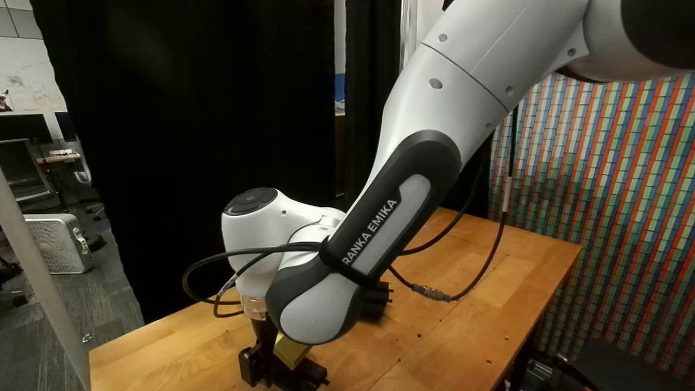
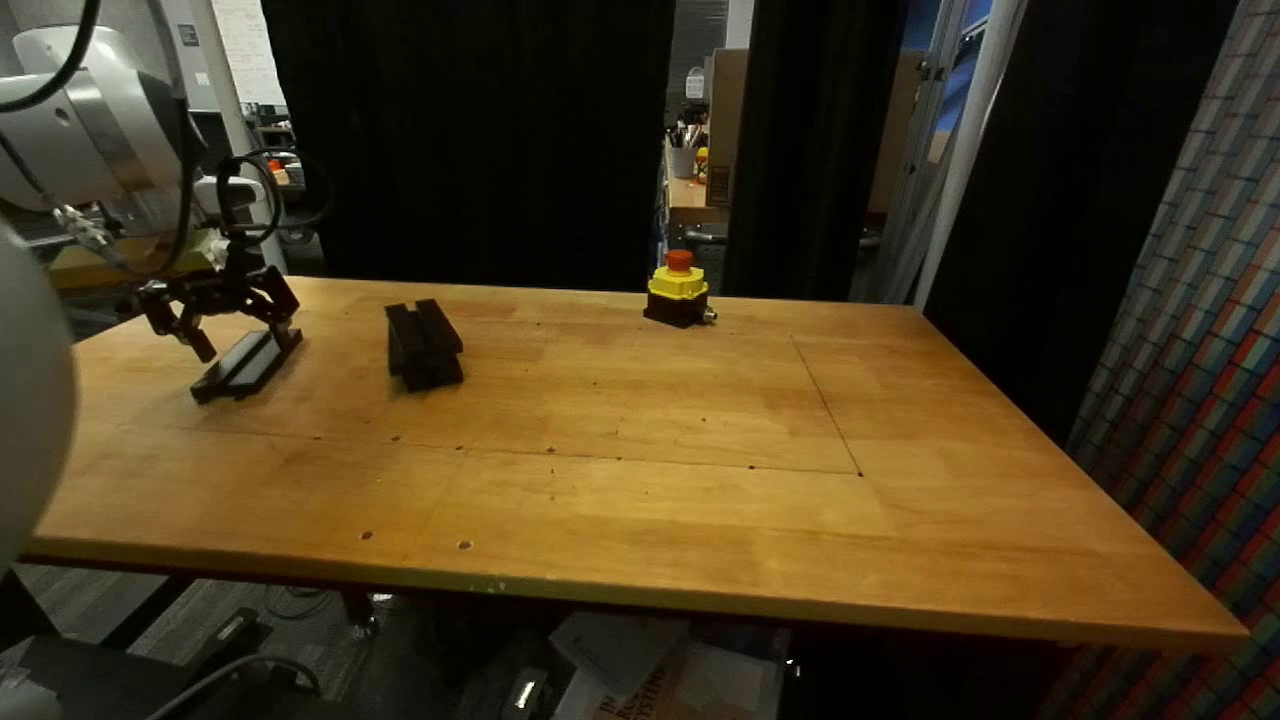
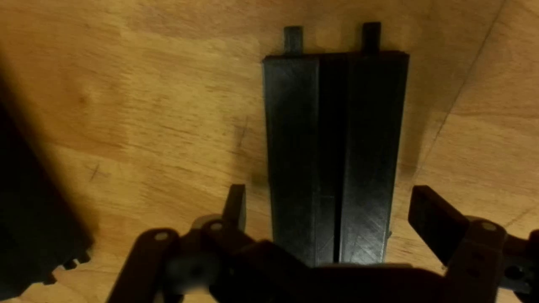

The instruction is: Arrange the black objects together

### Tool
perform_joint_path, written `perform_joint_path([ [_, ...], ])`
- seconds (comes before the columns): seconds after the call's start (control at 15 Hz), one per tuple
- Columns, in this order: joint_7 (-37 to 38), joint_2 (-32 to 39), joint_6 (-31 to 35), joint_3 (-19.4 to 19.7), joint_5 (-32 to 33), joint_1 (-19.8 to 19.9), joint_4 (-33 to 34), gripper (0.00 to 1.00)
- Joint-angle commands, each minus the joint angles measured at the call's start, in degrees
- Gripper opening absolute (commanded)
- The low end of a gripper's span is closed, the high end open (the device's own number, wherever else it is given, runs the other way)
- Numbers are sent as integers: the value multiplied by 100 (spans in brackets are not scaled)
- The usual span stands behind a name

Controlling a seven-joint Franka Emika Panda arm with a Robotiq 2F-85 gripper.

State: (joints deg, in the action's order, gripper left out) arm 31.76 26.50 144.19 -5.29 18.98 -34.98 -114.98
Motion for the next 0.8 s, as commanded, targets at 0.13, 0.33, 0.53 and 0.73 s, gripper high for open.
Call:
perform_joint_path([
  [0.13,-3,-46,-42,55,29,36,32,100],
  [0.33,-104,-45,-91,-26,-89,103,28,100],
  [0.53,-144,-56,-61,-84,-148,113,2,100],
  [0.73,-176,-23,-59,-121,-178,124,17,100],
])
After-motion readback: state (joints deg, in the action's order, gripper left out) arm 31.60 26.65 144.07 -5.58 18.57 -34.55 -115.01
